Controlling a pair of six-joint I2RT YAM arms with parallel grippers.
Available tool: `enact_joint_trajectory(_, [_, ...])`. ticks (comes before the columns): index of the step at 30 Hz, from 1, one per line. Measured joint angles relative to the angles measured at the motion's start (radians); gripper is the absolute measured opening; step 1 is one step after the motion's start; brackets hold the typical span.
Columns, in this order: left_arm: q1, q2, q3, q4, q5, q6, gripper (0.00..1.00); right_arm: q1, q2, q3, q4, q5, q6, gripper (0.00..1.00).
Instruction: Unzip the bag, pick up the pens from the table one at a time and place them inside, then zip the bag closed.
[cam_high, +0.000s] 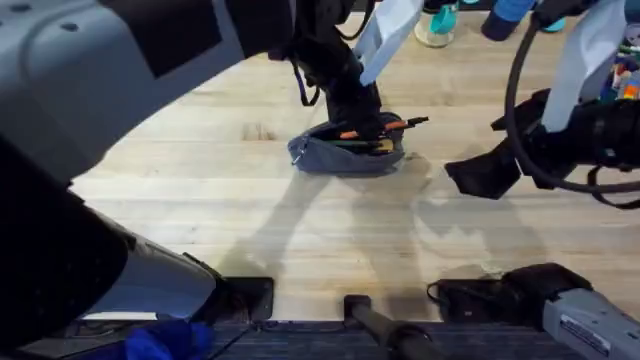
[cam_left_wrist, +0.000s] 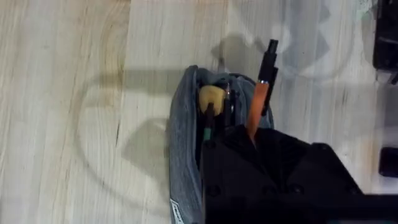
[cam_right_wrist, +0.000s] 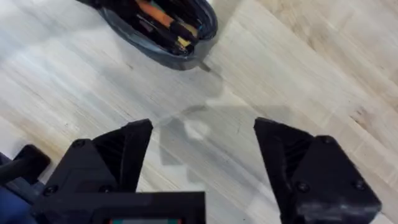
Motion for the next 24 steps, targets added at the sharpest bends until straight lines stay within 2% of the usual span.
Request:
enact_joint_trajectory(10, [0.0,0.0,0.0,0.003,-0.005,0.045,0.042,0.0,0.0,0.0,0.0,0.0,0.0,0.997])
enact_joint_trajectory(18, [0.0,0.0,0.0,0.003,-0.109,0.053,0.042,0.0,0.0,0.0,0.0,0.0,0.0,0.997])
enact_joint_trajectory(24, [0.0,0.0,0.0,0.002,-0.147,0.056,0.042,0.0,0.0,0.0,0.0,0.0,0.0,0.997])
